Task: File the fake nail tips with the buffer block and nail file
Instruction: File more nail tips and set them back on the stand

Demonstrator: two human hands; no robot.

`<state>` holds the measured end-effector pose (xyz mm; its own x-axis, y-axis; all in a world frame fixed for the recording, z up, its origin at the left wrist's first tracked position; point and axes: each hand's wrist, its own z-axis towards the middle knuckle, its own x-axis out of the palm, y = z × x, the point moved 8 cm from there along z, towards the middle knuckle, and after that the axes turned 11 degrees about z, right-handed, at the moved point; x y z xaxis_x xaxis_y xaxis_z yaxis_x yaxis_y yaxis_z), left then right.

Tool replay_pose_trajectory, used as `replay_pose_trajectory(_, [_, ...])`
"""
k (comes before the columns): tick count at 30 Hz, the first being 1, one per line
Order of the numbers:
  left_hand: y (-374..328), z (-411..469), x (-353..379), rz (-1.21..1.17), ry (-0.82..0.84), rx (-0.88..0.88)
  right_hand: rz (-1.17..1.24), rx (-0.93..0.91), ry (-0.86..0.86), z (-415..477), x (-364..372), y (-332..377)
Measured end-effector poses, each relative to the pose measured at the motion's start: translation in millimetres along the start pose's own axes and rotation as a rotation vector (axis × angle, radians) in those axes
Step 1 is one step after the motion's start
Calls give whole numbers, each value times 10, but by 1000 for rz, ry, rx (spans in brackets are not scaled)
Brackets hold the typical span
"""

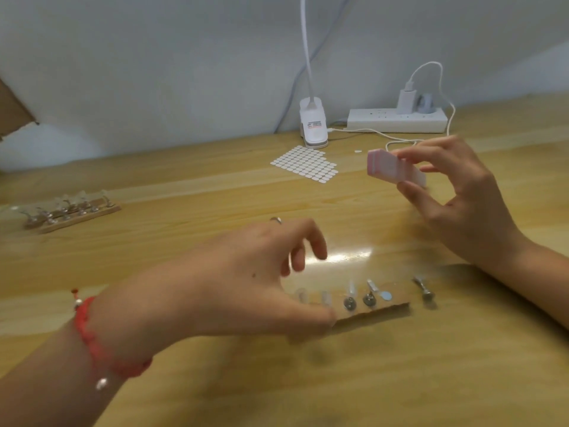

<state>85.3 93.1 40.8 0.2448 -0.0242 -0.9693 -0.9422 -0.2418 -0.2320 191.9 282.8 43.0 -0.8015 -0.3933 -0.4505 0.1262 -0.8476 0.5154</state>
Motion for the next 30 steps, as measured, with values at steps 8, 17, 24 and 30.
replay_pose_trajectory(8, [-955, 390, 29, 435, -418, 135, 0, 9, -30, -9, -34, -8])
replay_pose_trajectory(17, [-1196, 607, 223, 674, -282, 178, -10, 19, -51, 0, -31, -59])
replay_pose_trajectory(24, [-673, 455, -261, 18, -525, 57, -5, 10, -168, 10, -190, -47])
replay_pose_trajectory(30, [302, 229, -103, -610, -575, -78, -39, -34, -110, -4, -86, 65])
